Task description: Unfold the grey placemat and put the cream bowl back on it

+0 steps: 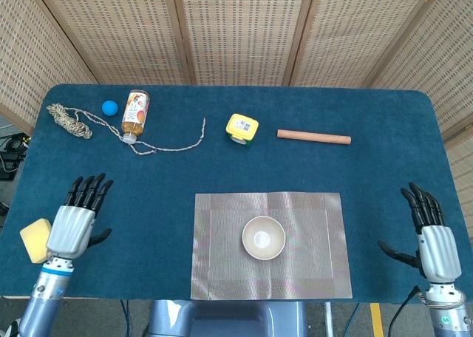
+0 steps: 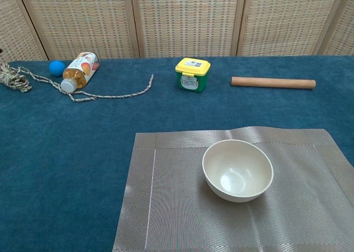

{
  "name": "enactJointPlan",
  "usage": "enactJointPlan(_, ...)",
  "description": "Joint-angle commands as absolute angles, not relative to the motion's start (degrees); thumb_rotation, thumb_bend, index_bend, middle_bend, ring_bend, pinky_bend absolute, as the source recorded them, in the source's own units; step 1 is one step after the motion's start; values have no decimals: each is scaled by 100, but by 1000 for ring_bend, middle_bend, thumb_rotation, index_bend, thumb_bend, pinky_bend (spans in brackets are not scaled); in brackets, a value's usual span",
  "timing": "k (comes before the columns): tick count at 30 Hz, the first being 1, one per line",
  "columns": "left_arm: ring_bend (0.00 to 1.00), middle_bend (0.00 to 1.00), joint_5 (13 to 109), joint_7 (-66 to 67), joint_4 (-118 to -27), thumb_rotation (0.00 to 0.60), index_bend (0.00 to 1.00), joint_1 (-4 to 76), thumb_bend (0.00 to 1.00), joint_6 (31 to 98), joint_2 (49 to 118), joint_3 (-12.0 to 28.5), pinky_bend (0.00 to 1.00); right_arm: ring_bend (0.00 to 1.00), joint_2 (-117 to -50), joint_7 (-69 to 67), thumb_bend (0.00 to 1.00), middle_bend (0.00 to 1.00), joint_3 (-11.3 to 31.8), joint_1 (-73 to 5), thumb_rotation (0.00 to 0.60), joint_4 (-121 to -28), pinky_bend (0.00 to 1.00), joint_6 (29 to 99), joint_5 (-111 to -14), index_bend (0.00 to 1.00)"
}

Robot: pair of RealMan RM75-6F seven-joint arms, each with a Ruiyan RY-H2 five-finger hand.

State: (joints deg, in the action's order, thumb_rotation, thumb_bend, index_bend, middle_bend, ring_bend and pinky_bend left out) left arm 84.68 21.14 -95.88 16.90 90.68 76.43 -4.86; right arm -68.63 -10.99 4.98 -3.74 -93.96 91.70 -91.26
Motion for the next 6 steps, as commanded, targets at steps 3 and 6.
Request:
enactJointPlan(3, 0, 0, 8603, 1881, -9406, 600, 0, 1288, 90, 9434, 7405, -641, 0, 0, -6889, -742, 160, 0, 424, -391, 600, -9400, 0, 9080, -9172, 0)
enactJointPlan(6, 0, 0, 8682, 1800, -9343, 600, 0, 1169, 90, 9538, 7331, -596, 0, 0, -6903, -405, 146, 0, 430, -391, 600, -9415, 0, 9024, -9091, 0)
